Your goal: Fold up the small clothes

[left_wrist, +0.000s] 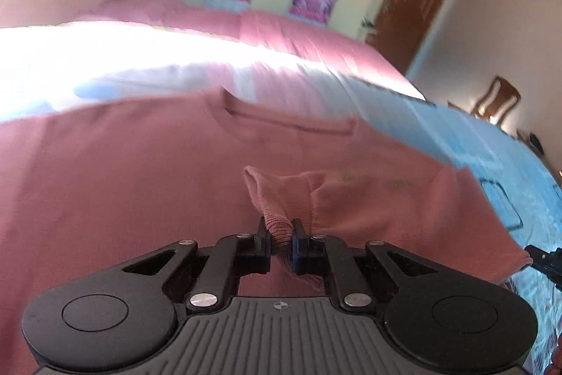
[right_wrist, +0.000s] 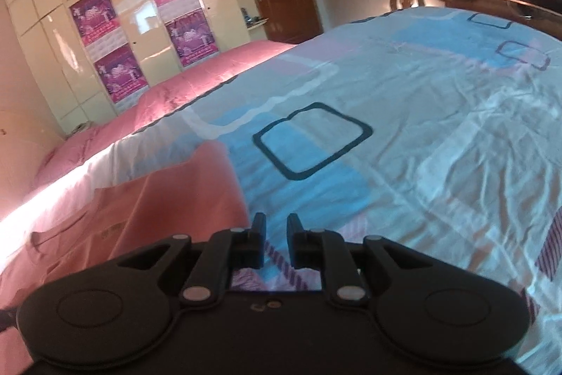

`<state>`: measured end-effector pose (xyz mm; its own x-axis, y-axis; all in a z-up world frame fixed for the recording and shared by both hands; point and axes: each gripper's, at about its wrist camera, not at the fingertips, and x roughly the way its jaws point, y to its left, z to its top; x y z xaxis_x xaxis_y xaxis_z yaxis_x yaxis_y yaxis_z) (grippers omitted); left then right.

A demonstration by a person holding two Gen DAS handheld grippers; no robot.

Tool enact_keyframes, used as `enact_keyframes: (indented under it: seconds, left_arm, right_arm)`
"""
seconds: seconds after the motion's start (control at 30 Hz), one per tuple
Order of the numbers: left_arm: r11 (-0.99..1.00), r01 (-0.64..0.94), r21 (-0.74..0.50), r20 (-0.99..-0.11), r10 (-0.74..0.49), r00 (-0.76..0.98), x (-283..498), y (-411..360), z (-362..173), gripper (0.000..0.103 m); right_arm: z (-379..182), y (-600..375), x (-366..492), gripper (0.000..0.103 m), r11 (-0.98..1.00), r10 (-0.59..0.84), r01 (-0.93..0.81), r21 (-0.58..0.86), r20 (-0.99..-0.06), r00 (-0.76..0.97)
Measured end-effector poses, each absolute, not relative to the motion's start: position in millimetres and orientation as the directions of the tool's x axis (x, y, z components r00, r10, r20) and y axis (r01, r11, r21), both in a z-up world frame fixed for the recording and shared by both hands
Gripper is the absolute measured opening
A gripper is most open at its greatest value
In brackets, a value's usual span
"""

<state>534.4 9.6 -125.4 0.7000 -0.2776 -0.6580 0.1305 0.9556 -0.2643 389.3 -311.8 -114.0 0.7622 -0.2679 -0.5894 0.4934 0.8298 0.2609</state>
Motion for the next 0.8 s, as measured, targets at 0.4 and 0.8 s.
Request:
enact_keyframes:
  seconds: [0.4, 0.8]
  left_arm:
    - [0.98, 0.116, -0.16, -0.648, -0.194, 0.736, 519.7, 18.3, -133.6, 0.01]
    - [0.978, 0.097, -0.184, -0.664, -0.196, 0.721, 521.1, 23.8, -148.6, 0.031]
  right_arm:
    - [-119.1, -319.0, 392.1, 0.042, 0.774, 0.017, 0.358, 0.522, -0.582, 0.813]
    - [-125.0, -328.0, 392.5, 0.034, 0.729, 0.034, 0.37, 0.576, -0.571, 0.82]
